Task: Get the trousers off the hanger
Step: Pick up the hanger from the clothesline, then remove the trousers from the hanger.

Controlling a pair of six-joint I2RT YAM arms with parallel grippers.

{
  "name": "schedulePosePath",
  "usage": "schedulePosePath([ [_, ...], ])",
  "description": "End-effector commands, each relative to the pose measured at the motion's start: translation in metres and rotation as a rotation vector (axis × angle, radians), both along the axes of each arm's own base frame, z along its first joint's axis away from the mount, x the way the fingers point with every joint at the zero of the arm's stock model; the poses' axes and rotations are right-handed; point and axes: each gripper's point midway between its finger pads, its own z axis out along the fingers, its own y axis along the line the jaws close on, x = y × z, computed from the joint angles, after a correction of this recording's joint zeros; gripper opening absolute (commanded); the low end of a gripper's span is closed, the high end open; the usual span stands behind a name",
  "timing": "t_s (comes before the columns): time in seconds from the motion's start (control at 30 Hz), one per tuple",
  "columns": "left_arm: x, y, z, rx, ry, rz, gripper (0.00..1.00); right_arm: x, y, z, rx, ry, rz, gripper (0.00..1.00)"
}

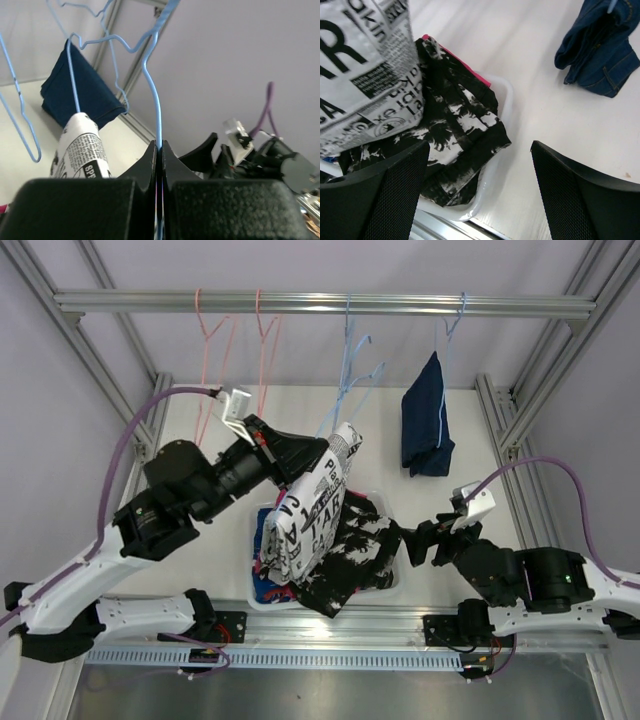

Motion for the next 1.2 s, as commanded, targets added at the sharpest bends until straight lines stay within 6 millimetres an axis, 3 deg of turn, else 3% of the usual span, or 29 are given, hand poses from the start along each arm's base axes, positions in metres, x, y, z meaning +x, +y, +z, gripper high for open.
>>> schedulePosePath([
  [0.0, 0.010, 0.005, 0.027, -0.111, -0.061, 0.109, 0.00, -0.001, 0.014, 0.022, 0.082, 0.000, 0.016, 0.88],
  [0.4, 0.029, 0.017, 0.045, -0.235, 0.133, 0.303, 0.00, 0.003, 0.041, 0.058, 0.111, -0.046, -0.005, 0.88],
  [0.53, 0.039, 0.004, 0.033, -0.170, 0.179, 0.427, 0.00, 0.004, 0.054, 0.064, 0.090, -0.103, -0.038, 0.88],
  [0.63, 0.035, -0.006, 0.029, -0.148, 0.175, 0.467, 0.00, -0.001, 0.069, 0.068, 0.060, -0.156, -0.058, 0.90],
  [0.9, 0.032, -0.001, 0.019, -0.128, 0.195, 0.586, 0.00, -0.022, 0.096, 0.082, 0.069, -0.216, -0.051, 0.91],
  [1.17, 0.032, 0.005, 0.003, -0.087, 0.187, 0.646, 0.00, -0.039, 0.111, 0.072, 0.086, -0.206, -0.017, 0.91],
])
